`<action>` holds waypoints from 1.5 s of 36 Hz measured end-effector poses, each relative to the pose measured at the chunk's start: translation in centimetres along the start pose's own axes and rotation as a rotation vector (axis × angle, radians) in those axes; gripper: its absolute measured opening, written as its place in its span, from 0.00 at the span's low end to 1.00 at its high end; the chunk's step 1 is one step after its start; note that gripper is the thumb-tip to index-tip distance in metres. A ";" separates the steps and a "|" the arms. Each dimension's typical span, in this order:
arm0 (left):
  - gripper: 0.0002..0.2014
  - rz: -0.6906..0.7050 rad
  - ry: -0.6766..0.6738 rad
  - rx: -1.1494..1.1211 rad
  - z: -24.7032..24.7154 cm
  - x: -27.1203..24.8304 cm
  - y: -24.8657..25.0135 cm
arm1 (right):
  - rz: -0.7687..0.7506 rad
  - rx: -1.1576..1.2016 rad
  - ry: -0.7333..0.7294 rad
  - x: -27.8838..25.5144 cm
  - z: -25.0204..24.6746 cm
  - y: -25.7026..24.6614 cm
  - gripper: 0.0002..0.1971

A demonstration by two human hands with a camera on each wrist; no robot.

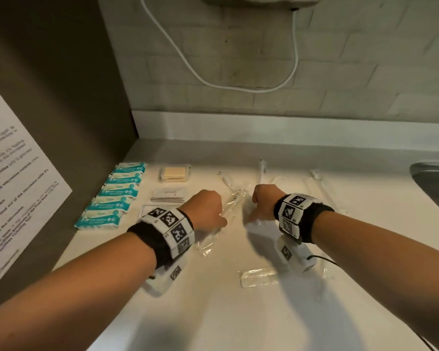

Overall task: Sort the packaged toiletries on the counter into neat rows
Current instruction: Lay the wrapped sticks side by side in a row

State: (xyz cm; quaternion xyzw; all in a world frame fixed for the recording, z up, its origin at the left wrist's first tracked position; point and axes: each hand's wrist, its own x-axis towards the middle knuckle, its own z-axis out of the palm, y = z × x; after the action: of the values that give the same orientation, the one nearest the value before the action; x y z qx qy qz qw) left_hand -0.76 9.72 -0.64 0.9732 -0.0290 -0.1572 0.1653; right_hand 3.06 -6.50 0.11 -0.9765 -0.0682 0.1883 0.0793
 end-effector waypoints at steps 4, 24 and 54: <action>0.14 -0.043 0.048 -0.094 -0.6 0.6 -0.4 | -0.010 0.068 0.016 0.0 -0.4 1.0 0.29; 0.18 -0.177 0.071 -0.161 2.8 5.0 5.3 | 0.061 0.265 0.159 -0.9 -3.5 9.8 0.17; 0.24 -0.106 0.236 -0.348 3.4 10.6 15.5 | 0.204 0.334 0.035 -3.6 -2.1 17.9 0.31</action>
State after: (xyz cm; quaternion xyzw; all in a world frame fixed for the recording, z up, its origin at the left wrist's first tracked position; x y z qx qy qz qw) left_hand 8.13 -7.09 -1.73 0.9418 0.0695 -0.0533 0.3244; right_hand 2.36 -24.89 0.08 -0.9547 0.0649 0.1871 0.2220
